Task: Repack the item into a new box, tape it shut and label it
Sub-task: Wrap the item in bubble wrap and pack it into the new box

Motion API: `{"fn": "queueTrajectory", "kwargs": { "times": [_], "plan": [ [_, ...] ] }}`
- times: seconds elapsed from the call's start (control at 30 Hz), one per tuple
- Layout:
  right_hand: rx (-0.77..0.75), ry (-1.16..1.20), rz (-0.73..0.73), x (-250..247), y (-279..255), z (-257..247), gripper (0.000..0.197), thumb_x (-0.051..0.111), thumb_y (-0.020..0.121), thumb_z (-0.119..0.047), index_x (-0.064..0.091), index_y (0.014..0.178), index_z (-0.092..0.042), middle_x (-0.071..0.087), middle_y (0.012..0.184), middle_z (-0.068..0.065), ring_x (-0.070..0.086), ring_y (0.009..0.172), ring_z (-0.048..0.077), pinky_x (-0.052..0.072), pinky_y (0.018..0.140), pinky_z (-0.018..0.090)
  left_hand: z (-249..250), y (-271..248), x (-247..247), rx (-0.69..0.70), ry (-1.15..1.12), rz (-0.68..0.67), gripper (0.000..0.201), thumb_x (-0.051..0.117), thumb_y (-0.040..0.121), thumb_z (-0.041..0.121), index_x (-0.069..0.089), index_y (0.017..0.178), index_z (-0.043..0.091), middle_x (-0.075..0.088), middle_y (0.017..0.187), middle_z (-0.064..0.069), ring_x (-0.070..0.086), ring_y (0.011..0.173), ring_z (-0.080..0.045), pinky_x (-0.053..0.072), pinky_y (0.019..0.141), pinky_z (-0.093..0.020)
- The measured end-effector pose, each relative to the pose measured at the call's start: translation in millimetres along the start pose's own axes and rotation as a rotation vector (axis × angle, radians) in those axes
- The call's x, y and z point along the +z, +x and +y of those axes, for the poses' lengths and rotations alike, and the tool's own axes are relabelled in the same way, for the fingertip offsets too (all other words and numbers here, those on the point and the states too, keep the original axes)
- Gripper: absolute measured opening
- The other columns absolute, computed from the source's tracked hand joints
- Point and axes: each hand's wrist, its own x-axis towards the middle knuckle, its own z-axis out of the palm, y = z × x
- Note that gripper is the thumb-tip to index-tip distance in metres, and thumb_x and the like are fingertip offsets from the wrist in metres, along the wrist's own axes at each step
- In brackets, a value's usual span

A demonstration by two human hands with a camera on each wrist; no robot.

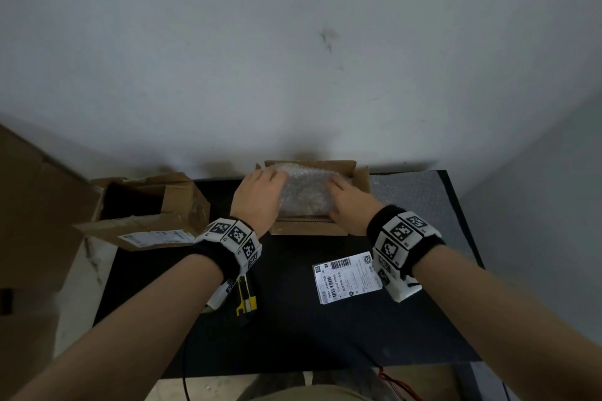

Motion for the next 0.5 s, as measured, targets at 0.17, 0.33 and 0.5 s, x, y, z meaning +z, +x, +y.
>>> {"fn": "queueTrajectory", "kwargs": {
  "times": [0.17, 0.33, 0.5],
  "plan": [
    [0.085, 0.11, -0.084, 4.6, 7.2, -2.0, 0.074, 0.04, 0.095, -0.041, 0.001, 0.15, -0.009, -0.001, 0.159, 0.007, 0.021, 0.142, 0.026, 0.02, 0.114, 0.034, 1.3, -1.2, 4.2, -0.011, 0.102, -0.052, 0.047, 0.06, 0.086, 0.025, 0.048, 0.131, 0.015, 0.035, 0.143, -0.007, 0.033, 0.131, -0.024, 0.029, 0.106, -0.037],
    [0.112, -0.026, -0.068, 17.6, 9.6, 1.8, 0.074, 0.03, 0.095, -0.052, 0.005, 0.15, -0.009, 0.005, 0.159, 0.008, 0.013, 0.145, 0.023, 0.015, 0.115, 0.036, 3.0, -2.3, 8.6, 0.107, 0.273, -0.102, 0.048, 0.053, 0.088, 0.04, 0.05, 0.128, 0.013, 0.037, 0.139, -0.007, 0.035, 0.125, -0.023, 0.027, 0.105, -0.036],
    [0.095, -0.097, 0.034, 32.0, 12.6, 5.8, 0.072, 0.024, 0.095, -0.055, 0.011, 0.15, -0.01, 0.012, 0.158, 0.008, 0.02, 0.142, 0.021, 0.016, 0.114, 0.036, 6.2, 0.1, 12.8, 0.129, 0.183, -0.205, 0.04, 0.049, 0.091, 0.028, 0.042, 0.127, 0.012, 0.054, 0.126, -0.008, 0.052, 0.115, -0.021, 0.031, 0.104, -0.03]
  ]
}}
